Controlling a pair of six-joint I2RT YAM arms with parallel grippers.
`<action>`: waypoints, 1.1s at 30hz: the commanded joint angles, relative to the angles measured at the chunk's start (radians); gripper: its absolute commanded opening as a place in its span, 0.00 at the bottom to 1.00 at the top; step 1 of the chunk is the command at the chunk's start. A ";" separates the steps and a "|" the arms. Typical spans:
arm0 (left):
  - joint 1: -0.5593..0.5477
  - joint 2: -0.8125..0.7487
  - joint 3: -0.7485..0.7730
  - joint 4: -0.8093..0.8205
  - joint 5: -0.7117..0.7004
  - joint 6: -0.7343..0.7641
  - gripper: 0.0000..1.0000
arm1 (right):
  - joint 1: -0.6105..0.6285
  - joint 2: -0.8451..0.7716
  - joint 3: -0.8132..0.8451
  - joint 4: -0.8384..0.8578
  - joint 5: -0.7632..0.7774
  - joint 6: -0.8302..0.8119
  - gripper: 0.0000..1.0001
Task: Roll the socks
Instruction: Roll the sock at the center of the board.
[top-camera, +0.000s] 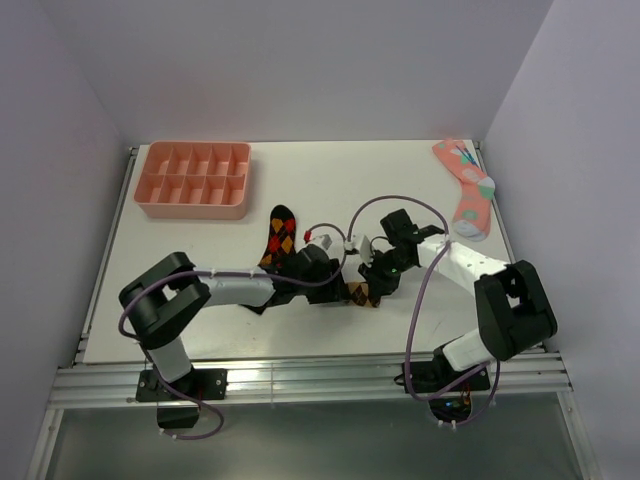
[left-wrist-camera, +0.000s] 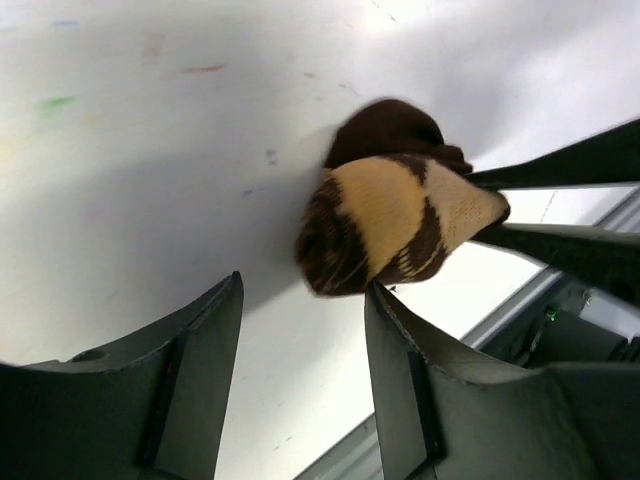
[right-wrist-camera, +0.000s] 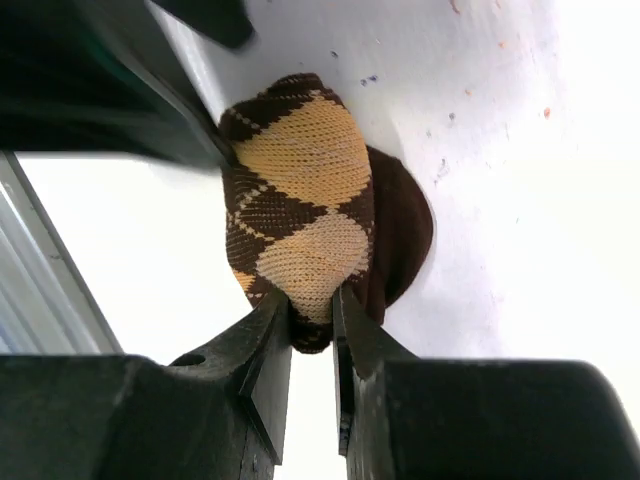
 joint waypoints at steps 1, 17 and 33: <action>-0.028 -0.131 -0.082 0.153 -0.163 -0.104 0.57 | -0.017 0.077 -0.030 -0.004 0.145 0.028 0.02; -0.208 -0.135 -0.164 0.304 -0.455 -0.413 0.60 | -0.030 0.095 -0.012 -0.024 0.135 0.026 0.01; -0.386 0.045 -0.171 0.469 -0.798 -0.868 0.67 | -0.047 0.114 0.002 -0.060 0.134 0.022 0.00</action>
